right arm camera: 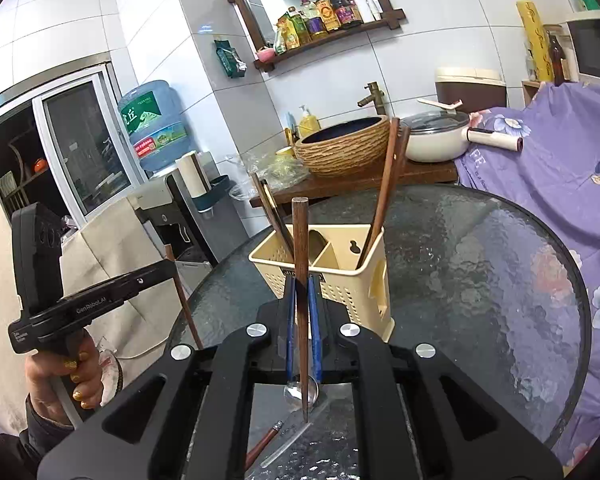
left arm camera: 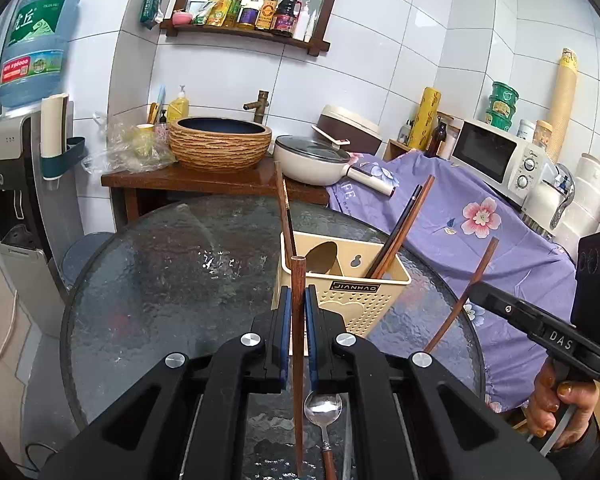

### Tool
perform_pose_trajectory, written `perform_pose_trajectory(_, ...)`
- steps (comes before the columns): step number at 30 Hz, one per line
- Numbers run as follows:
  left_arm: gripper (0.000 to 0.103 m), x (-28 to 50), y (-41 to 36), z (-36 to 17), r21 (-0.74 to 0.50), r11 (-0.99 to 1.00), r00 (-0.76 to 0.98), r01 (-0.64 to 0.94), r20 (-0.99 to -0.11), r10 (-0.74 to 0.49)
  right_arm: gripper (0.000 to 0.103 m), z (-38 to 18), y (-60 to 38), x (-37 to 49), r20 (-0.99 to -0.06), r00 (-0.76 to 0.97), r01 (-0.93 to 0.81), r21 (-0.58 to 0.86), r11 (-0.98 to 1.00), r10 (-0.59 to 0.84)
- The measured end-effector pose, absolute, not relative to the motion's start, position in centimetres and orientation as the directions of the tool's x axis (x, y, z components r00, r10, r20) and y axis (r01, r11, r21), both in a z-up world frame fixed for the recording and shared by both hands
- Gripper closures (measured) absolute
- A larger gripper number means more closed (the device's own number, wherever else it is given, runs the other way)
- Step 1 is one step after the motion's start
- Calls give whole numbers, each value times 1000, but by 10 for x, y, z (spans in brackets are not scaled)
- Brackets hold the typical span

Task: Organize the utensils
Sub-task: 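Lift both wooden chopsticks and carry them above the cream holder, then lower both wooden chopsticks into the cream holder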

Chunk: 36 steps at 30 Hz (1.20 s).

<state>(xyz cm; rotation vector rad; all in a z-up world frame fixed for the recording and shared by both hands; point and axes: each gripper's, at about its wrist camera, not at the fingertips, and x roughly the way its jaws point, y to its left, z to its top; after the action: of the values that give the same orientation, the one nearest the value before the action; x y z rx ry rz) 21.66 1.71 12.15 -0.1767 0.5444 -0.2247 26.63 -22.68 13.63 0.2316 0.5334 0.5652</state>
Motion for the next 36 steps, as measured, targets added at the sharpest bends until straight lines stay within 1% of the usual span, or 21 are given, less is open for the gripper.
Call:
perform_pose_trajectory(14,96,210,6,157,-173,962,854,212,-446,-268,96,169,-221,265,-390,705,-498,323,805,593)
perform_pose_trajectory(20,97,207,-2,188,-141,958,867,251,-407,-288,96,196,-218,271,-375,717,-510,292,809,588)
perform_pose_trajectory(25,97,211,-8,229,-125,954,886,271,-355,-298,96,229,-214,278,-345,740,-513,266,816,578)
perform_pose_trajectory(32,97,233,-16,283,-100,970,932,222,-272,-241,96,277,-208,294,-286,798,-487,213,847,531)
perform_pose_trajectory(36,97,250,-21,292,-92,977,942,193,-259,-211,96,289,-206,308,-264,829,-452,204,868,494)
